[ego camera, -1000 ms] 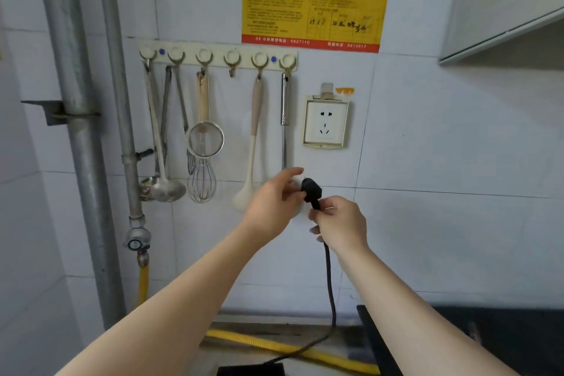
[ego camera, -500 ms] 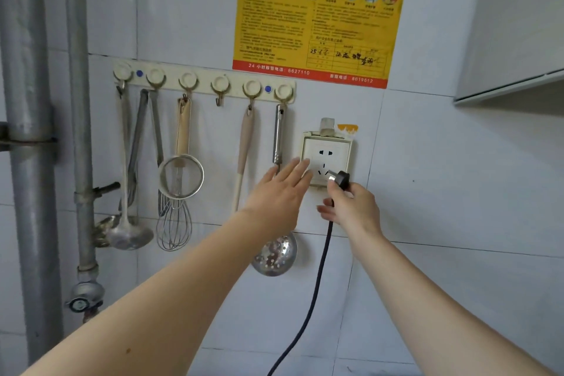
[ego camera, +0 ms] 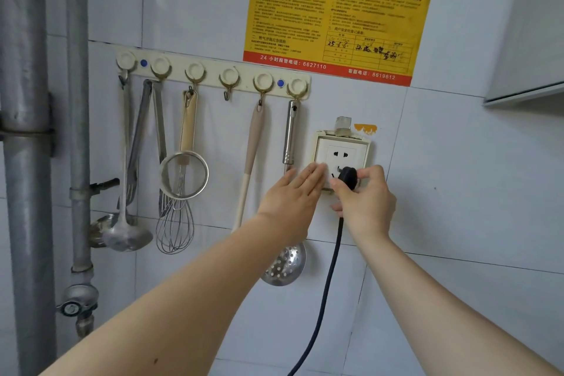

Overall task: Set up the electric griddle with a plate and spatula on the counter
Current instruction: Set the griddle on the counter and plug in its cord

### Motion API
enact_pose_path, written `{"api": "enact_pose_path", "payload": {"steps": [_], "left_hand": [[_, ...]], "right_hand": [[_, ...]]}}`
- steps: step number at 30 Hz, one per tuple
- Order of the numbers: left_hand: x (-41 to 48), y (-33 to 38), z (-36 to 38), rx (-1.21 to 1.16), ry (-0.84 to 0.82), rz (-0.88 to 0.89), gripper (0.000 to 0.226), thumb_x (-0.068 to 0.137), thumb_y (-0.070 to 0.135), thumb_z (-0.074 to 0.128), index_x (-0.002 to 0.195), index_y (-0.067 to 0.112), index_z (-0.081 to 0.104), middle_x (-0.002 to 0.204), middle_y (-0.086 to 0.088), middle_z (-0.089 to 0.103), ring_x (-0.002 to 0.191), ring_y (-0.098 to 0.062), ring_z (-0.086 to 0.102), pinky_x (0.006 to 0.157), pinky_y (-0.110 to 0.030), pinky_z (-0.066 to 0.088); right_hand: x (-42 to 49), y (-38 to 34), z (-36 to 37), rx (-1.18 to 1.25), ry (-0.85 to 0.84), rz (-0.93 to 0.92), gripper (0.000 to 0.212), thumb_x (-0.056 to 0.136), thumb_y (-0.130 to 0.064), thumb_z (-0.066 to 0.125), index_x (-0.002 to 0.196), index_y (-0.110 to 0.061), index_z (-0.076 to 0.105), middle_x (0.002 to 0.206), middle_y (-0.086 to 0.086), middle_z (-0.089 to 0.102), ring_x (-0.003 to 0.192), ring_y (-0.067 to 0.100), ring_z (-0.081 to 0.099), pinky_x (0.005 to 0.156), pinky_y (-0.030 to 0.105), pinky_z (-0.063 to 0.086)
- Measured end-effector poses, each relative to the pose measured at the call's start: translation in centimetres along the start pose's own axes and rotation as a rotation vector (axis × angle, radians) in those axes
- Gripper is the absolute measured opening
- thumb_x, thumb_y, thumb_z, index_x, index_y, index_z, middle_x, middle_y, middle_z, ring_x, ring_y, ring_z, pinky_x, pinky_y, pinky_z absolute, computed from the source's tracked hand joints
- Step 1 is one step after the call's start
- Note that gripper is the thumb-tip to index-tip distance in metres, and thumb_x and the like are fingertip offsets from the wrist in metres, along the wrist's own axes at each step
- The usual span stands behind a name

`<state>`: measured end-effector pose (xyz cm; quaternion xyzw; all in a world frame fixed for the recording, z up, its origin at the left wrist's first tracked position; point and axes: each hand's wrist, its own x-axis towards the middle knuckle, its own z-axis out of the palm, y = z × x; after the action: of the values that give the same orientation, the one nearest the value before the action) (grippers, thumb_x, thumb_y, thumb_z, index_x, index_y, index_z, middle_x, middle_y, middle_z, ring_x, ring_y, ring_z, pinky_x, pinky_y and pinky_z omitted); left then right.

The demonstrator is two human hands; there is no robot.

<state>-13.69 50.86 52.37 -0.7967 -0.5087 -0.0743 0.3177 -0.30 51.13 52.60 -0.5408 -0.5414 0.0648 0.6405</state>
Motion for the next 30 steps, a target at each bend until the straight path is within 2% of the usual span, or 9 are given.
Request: {"api": "enact_pose_path", "payload": {"steps": [2, 5, 7, 10, 13, 16, 23, 26, 30], "left_hand": [[0.0, 0.0, 0.0, -0.002, -0.001, 0.004, 0.081, 0.09, 0.019, 0.039, 0.147, 0.007, -0.017, 0.156, -0.007, -0.026, 0.144, -0.019, -0.023, 0.117, -0.038, -0.007], [-0.1, 0.0, -0.1, -0.007, -0.003, 0.01, 0.078, 0.091, 0.018, 0.038, 0.147, 0.006, -0.014, 0.156, -0.009, -0.025, 0.144, -0.019, -0.023, 0.118, -0.038, -0.005], [-0.1, 0.1, 0.0, -0.007, 0.004, 0.009, 0.076, 0.091, 0.018, 0.037, 0.147, 0.004, -0.013, 0.156, -0.009, -0.025, 0.144, -0.02, -0.023, 0.119, -0.038, -0.004], [-0.2, 0.0, 0.0, -0.025, 0.009, 0.018, 0.075, 0.091, 0.016, 0.036, 0.147, 0.004, -0.013, 0.156, -0.009, -0.025, 0.144, -0.02, -0.023, 0.118, -0.037, -0.003], [-0.2, -0.4, 0.0, -0.045, 0.017, 0.031, 0.077, 0.091, 0.014, 0.037, 0.148, 0.005, -0.014, 0.156, -0.007, -0.026, 0.144, -0.018, -0.022, 0.118, -0.036, -0.002], [-0.2, -0.6, 0.1, -0.053, 0.023, 0.04, 0.078, 0.09, 0.013, 0.037, 0.148, 0.006, -0.014, 0.156, -0.005, -0.027, 0.144, -0.016, -0.021, 0.119, -0.036, -0.001], [-0.2, -0.9, 0.0, -0.045, 0.014, 0.052, 0.081, 0.089, 0.012, 0.039, 0.147, 0.006, -0.017, 0.156, -0.005, -0.026, 0.145, -0.016, -0.019, 0.118, -0.037, -0.001], [-0.2, -0.9, 0.0, -0.068, 0.013, 0.056, 0.08, 0.089, 0.011, 0.038, 0.147, 0.006, -0.016, 0.156, -0.004, -0.027, 0.144, -0.015, -0.019, 0.118, -0.037, 0.0], [-0.2, -1.1, 0.0, -0.063, 0.013, 0.069, 0.08, 0.089, 0.011, 0.039, 0.147, 0.007, -0.017, 0.156, -0.004, -0.027, 0.144, -0.015, -0.019, 0.117, -0.036, -0.001]], "right_hand": [[0.1, -0.2, 0.2, -0.027, 0.022, -0.012, 0.04, 0.077, -0.036, 0.078, 0.094, -0.015, 0.048, 0.077, 0.007, 0.071, 0.047, 0.017, 0.068, 0.06, 0.04, 0.059], [0.4, -0.6, 0.4, -0.086, 0.023, -0.024, 0.044, 0.075, -0.039, 0.079, 0.091, -0.013, 0.047, 0.077, 0.005, 0.069, 0.043, 0.015, 0.065, 0.049, 0.028, 0.052], [0.6, -0.9, 0.5, -0.089, 0.01, -0.021, 0.046, 0.073, -0.039, 0.08, 0.088, -0.012, 0.046, 0.079, 0.008, 0.067, 0.046, 0.022, 0.067, 0.047, 0.031, 0.054], [0.8, -1.0, 0.6, -0.059, -0.007, -0.015, 0.047, 0.071, -0.035, 0.082, 0.087, -0.011, 0.046, 0.082, 0.011, 0.066, 0.055, 0.031, 0.069, 0.052, 0.04, 0.058], [0.5, -0.4, 0.3, 0.026, -0.015, 0.002, 0.036, 0.075, -0.032, 0.08, 0.087, -0.013, 0.052, 0.076, 0.01, 0.072, 0.05, 0.02, 0.07, 0.057, 0.037, 0.06], [0.4, 0.2, -0.1, 0.198, -0.033, 0.024, 0.02, 0.082, -0.02, 0.074, 0.078, -0.023, 0.055, 0.072, 0.007, 0.073, 0.049, 0.013, 0.07, 0.053, 0.029, 0.061], [2.2, -0.2, -1.8, 0.291, -0.168, 0.176, 0.019, 0.078, -0.017, 0.079, 0.081, -0.015, 0.061, 0.074, 0.012, 0.072, 0.054, 0.023, 0.071, 0.049, 0.027, 0.055], [2.6, -0.5, -1.5, 0.246, -0.148, 0.192, 0.022, 0.073, -0.019, 0.083, 0.079, -0.014, 0.062, 0.065, 0.009, 0.07, 0.047, 0.017, 0.069, 0.043, 0.023, 0.052], [2.9, -0.6, -1.1, 0.188, -0.08, 0.232, 0.03, 0.066, -0.023, 0.087, 0.079, -0.012, 0.062, 0.058, 0.006, 0.069, 0.044, 0.014, 0.067, 0.046, 0.024, 0.052]]}}
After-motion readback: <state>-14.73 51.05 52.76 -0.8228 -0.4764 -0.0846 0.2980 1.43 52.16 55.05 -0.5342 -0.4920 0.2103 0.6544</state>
